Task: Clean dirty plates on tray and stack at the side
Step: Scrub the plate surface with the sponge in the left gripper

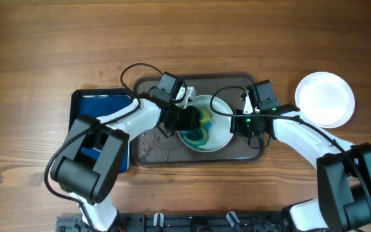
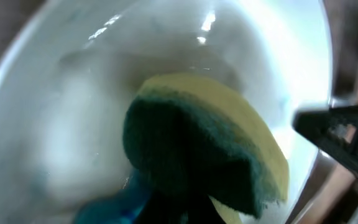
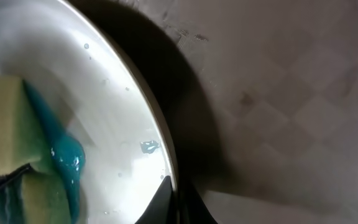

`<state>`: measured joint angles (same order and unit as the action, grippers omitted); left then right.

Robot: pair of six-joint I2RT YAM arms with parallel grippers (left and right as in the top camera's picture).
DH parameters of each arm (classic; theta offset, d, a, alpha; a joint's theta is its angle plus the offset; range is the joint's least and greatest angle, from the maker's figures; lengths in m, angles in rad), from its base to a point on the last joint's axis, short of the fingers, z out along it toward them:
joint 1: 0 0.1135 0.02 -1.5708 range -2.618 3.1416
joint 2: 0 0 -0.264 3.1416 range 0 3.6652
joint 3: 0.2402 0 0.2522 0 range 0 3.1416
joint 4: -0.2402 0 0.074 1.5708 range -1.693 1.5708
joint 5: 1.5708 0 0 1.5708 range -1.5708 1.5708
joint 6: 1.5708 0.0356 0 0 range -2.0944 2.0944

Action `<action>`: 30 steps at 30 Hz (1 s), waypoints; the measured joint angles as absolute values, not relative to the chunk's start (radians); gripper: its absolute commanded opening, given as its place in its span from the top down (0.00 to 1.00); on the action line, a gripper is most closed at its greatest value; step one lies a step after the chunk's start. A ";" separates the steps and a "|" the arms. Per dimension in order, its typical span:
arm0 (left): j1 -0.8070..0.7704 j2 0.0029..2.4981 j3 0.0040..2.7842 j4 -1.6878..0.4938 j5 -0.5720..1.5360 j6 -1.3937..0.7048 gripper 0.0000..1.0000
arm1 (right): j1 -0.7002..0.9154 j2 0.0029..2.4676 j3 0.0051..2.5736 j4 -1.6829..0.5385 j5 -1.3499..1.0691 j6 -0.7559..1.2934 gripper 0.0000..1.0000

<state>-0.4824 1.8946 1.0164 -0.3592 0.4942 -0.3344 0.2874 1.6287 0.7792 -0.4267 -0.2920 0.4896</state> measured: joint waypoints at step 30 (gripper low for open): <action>-0.599 1.945 1.066 -0.432 0.655 -0.181 0.96 | 0.292 1.629 0.786 -0.443 -0.332 0.496 0.96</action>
<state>-0.5995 1.9446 1.0657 -0.4324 0.6552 -0.1810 0.2920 1.6287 0.7860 -0.4435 -0.3317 0.4957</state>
